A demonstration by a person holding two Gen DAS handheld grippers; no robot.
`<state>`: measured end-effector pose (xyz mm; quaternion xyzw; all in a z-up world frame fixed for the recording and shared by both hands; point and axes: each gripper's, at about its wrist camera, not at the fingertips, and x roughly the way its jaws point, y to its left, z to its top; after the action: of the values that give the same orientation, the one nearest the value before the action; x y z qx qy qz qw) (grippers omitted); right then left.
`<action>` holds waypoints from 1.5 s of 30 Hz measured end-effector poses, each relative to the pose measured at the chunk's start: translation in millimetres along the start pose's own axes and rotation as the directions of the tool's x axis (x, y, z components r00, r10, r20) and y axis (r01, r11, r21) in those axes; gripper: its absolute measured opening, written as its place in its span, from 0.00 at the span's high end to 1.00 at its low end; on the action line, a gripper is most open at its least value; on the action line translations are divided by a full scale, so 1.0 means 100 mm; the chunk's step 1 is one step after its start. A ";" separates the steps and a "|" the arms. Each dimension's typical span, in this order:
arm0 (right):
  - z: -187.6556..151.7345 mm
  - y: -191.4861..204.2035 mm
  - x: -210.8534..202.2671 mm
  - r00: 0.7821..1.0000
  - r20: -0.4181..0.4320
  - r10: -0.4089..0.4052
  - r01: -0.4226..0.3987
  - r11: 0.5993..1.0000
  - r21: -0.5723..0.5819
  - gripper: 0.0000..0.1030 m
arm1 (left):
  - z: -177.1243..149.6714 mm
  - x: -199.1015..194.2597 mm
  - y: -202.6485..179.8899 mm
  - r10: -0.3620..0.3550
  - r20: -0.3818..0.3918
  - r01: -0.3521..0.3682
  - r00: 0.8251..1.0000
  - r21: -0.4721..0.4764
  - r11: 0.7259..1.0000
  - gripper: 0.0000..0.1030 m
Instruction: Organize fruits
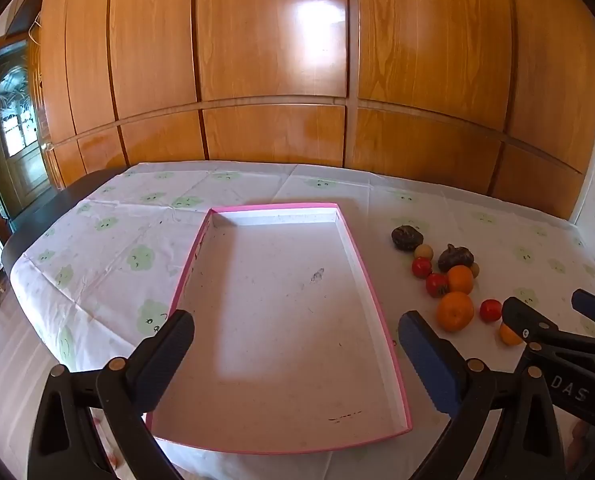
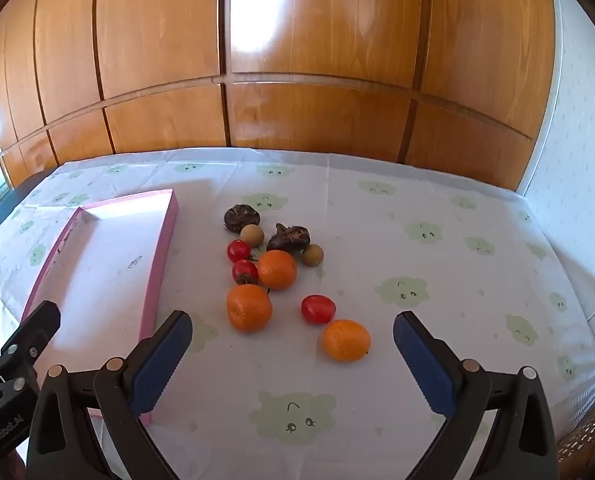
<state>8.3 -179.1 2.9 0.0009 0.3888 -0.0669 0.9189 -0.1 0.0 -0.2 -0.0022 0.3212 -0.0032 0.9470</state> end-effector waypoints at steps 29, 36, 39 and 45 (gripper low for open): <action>-0.07 -0.04 -0.10 0.998 0.044 0.042 -0.044 0.998 0.043 0.01 | -0.09 0.00 -0.08 0.007 -0.034 -0.006 0.999 0.027 1.000 0.00; -0.05 -0.06 -0.14 0.997 0.054 0.046 -0.048 0.998 0.040 0.01 | -0.08 -0.03 -0.11 -0.007 -0.023 0.008 1.000 0.033 0.999 0.00; -0.05 -0.05 -0.16 0.997 0.060 0.044 -0.046 0.998 0.035 0.01 | -0.08 -0.04 -0.10 -0.008 -0.021 0.009 1.000 0.032 0.999 0.00; -0.04 -0.09 -0.17 0.997 0.063 0.042 -0.044 0.998 0.039 0.01 | -0.08 -0.05 -0.10 -0.011 -0.020 0.011 1.000 0.033 0.999 0.00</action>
<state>-7.3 -185.3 12.3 0.0257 0.3583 -0.0549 0.9316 -8.7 -10.0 -3.5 0.0119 0.3306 -0.0138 0.9436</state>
